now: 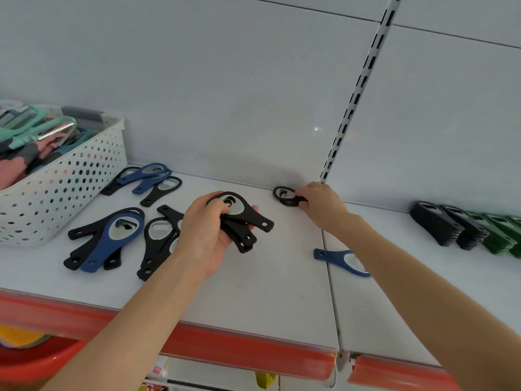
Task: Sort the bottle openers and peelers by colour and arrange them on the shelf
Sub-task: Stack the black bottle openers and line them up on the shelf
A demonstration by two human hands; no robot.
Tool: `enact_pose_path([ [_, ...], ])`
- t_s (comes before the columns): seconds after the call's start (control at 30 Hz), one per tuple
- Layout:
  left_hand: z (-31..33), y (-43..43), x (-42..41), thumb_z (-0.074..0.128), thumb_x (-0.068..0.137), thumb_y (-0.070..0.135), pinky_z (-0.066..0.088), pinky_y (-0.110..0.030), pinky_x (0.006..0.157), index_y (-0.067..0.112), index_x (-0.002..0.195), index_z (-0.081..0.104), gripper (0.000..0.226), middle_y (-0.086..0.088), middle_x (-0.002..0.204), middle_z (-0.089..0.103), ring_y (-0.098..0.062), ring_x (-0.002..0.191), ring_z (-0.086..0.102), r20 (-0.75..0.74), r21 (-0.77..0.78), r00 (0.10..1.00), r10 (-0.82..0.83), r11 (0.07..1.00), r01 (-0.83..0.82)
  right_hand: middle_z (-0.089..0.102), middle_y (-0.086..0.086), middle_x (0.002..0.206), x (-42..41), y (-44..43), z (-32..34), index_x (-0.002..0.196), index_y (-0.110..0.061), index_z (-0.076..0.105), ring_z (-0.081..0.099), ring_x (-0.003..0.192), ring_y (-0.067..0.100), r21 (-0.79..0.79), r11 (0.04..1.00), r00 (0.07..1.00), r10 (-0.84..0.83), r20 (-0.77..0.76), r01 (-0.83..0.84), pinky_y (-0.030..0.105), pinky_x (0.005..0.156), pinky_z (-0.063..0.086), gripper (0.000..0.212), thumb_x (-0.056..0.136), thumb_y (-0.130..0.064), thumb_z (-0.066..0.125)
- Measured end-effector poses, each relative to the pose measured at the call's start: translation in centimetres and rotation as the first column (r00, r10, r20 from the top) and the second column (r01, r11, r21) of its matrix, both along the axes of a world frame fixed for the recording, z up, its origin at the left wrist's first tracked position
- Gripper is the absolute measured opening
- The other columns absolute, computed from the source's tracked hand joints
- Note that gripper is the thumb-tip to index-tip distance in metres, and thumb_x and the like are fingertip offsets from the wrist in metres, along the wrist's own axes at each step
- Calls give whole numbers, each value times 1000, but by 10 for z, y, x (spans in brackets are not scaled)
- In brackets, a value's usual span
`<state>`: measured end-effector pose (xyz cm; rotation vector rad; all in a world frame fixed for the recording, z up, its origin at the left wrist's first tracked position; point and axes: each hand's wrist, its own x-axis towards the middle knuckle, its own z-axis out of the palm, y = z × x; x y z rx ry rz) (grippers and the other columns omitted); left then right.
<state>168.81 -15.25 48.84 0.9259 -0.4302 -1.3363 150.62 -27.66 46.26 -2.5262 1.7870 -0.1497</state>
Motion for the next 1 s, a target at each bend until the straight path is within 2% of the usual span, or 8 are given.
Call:
enact_pose_path([
  [0.2,-1,-2,-3,41,94,5,51,-39,73,13,109,50,19,-11,102,53,-26,74,67,107,76,994,-26,997,18,54,14,84,3,21,11,89,0,57,49,79,28,-86,995,974,-33,223,54,32,67,37,23,94,-11,39],
  [0.3,-2,-6,-6,51,93,24,48,-42,83,12,107,52,18,-5,98,55,-26,86,65,157,98,986,-62,994,47,56,3,67,18,50,25,86,-1,65,46,60,11,-103,995,825,54,562,5,25,61,37,19,91,-8,48],
  [0.4,-3,-8,-10,54,91,26,51,-38,77,4,111,54,30,-10,97,61,-24,87,63,221,43,972,-81,996,74,59,-11,65,37,80,35,86,-7,70,53,58,-3,14,979,699,135,702,-203,9,61,41,15,87,-8,55],
  [0.53,-3,-7,-8,47,90,-3,55,-36,72,5,108,53,21,-17,93,62,-22,78,67,212,5,977,3,1000,-4,65,-3,78,39,72,33,87,-5,70,56,71,7,39,969,741,159,653,-243,15,69,41,18,90,-10,53],
  [0.67,2,-2,-2,41,87,-10,57,-34,68,10,101,51,26,-18,85,61,-23,69,71,143,-30,990,4,1000,0,60,12,113,11,21,17,113,-4,61,52,107,27,-31,999,962,22,272,-14,32,89,40,27,94,-10,43],
  [0.77,3,1,4,41,87,-10,57,-26,57,12,110,50,32,-17,87,61,-21,66,70,167,-25,986,-2,1000,6,59,15,114,-10,3,4,118,-7,56,52,109,33,68,995,995,-76,69,71,37,86,43,27,95,-13,43],
  [0.9,3,3,7,41,87,-9,55,-28,60,14,110,50,33,-17,92,58,-21,70,64,213,18,977,-2,1000,-2,62,14,96,-9,13,3,98,-4,65,56,89,29,6,997,984,-79,159,79,32,73,41,22,93,-18,49],
  [1.0,3,3,9,47,91,1,52,-31,68,14,114,49,27,-15,91,57,-21,70,63,197,45,980,5,999,-14,63,13,76,8,38,13,84,-2,67,46,67,19,13,999,898,-43,437,41,28,61,36,21,89,-18,54],
])
